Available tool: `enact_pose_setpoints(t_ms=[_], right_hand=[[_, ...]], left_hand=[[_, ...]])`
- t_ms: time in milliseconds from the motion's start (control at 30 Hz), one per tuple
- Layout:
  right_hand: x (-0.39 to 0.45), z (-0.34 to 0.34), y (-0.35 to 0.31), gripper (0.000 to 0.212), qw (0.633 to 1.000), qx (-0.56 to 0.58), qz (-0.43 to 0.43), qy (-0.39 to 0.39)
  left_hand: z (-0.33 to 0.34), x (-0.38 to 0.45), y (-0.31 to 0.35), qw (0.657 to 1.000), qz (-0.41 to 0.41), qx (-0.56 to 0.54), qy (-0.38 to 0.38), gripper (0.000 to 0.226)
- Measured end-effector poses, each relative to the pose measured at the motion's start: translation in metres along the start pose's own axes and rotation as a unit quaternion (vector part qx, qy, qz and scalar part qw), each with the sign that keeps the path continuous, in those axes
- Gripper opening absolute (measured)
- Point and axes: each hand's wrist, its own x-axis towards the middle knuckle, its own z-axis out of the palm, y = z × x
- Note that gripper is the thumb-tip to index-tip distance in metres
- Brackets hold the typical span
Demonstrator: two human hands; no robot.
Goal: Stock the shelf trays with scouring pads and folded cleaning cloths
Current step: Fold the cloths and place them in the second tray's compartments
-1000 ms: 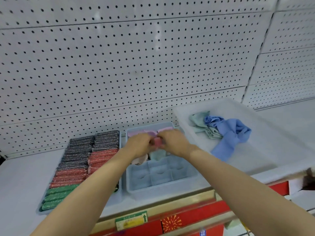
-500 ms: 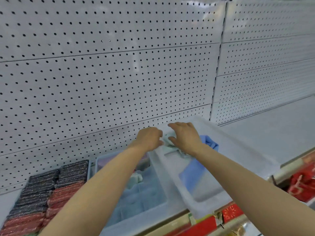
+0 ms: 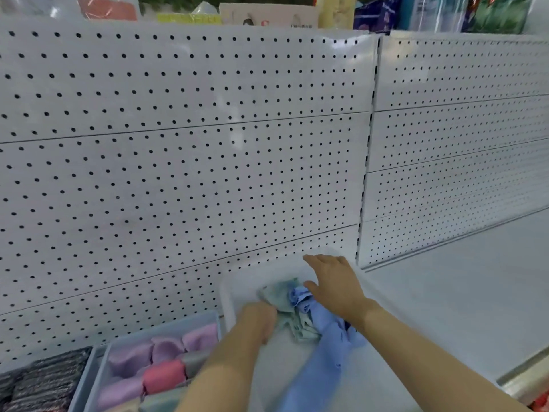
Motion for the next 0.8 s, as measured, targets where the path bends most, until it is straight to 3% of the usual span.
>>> enact_pose_setpoints(t_ms=[133,233,333,433,533,667,800], right_hand=[[0.004,0.009,0.001,0.054,1.000,0.012,0.010,-0.024],[0.005,0.015,-0.002,0.056,0.998,0.040,0.013,-0.043],[0.002,0.012,-0.010,0.064,0.982,0.178,0.017,-0.057],[-0.005,-0.002,-0.029,0.075,0.913,0.399,0.020,-0.087],[-0.009,-0.019,-0.055,0.051,0.838,0.537,0.007,-0.095],[-0.012,-0.047,-0.093,0.036,0.769,0.635,0.012,-0.075],[-0.015,-0.078,-0.132,0.053,0.728,0.683,-0.026,-0.061]], left_hand=[[-0.004,0.002,-0.002,1.000,0.022,-0.003,-0.005,0.037],[-0.025,-0.012,-0.009,0.995,0.058,-0.074,0.041,0.032],[-0.065,-0.043,-0.028,0.982,0.073,-0.146,0.095,0.019],[-0.111,-0.088,-0.054,0.966,0.115,-0.200,0.118,0.018],[-0.152,-0.147,-0.075,0.951,0.137,-0.238,0.144,0.018],[-0.186,-0.211,-0.095,0.940,0.142,-0.247,0.185,0.019],[-0.193,-0.260,-0.119,0.914,0.146,-0.309,0.220,0.025]])
